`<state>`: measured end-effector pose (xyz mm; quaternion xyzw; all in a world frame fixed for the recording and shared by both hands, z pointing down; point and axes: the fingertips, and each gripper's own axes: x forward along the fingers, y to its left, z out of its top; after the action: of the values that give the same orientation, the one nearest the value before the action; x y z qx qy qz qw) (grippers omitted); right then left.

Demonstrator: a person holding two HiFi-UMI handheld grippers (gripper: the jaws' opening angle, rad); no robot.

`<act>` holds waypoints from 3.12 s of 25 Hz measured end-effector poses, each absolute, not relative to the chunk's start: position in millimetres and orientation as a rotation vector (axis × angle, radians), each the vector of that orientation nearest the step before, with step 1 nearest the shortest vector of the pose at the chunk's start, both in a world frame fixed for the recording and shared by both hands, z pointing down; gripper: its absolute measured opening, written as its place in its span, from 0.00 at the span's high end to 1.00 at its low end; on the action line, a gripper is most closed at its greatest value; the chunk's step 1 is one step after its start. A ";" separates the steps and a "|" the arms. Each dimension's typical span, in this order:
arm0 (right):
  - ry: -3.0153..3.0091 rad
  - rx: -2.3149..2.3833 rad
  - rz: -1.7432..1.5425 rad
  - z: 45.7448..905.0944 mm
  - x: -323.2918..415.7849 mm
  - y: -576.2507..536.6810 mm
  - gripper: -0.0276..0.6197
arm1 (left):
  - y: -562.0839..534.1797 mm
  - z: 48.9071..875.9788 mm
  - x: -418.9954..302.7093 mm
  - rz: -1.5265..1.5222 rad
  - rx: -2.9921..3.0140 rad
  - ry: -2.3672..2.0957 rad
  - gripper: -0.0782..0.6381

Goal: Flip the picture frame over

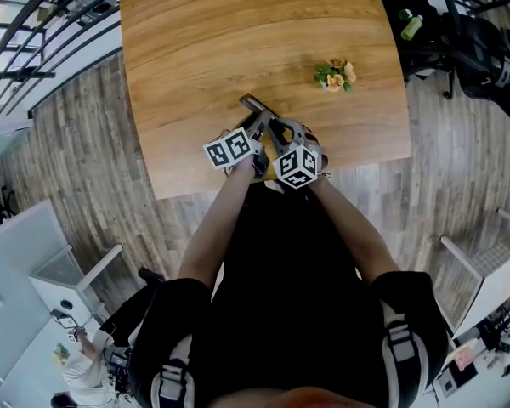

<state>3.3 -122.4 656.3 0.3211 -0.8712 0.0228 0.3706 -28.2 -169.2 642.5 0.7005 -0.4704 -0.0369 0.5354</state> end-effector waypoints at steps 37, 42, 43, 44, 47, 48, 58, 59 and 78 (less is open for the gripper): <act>-2.555 0.732 0.648 638.0 30.9 -123.2 0.60 | -154.6 613.3 -49.8 -0.236 1.803 -0.753 0.78; -2.595 0.646 0.929 652.3 31.0 -116.8 0.63 | -137.6 597.0 -47.2 -0.240 1.847 -0.663 0.78; -2.598 0.647 0.967 654.5 32.3 -116.4 0.62 | -134.7 596.1 -46.9 -0.257 1.846 -0.641 0.78; -2.598 0.648 1.002 657.0 33.3 -115.9 0.60 | -132.4 595.1 -47.1 -0.271 1.848 -0.619 0.78; -2.599 0.595 1.138 662.8 32.0 -110.4 0.58 | -127.0 587.8 -47.7 -0.291 1.882 -0.563 0.78; -2.602 0.562 1.202 663.4 30.7 -107.4 0.58 | -124.3 585.9 -47.3 -0.292 1.888 -0.548 0.78; -2.615 0.225 1.635 652.9 26.7 -90.2 0.68 | -108.5 569.5 -30.9 -0.321 1.910 -0.401 0.78; -2.613 0.229 1.635 652.4 28.0 -89.6 0.68 | -108.5 569.7 -31.1 -0.318 1.912 -0.398 0.78; -2.485 0.612 1.420 685.8 36.9 -97.3 0.74 | -120.1 633.8 -46.8 -0.027 1.883 -0.699 0.78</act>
<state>36.9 -97.3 685.8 0.2078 -0.8441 0.4825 0.1073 -46.8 -120.1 633.8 0.7911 -0.2937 -0.0114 0.5364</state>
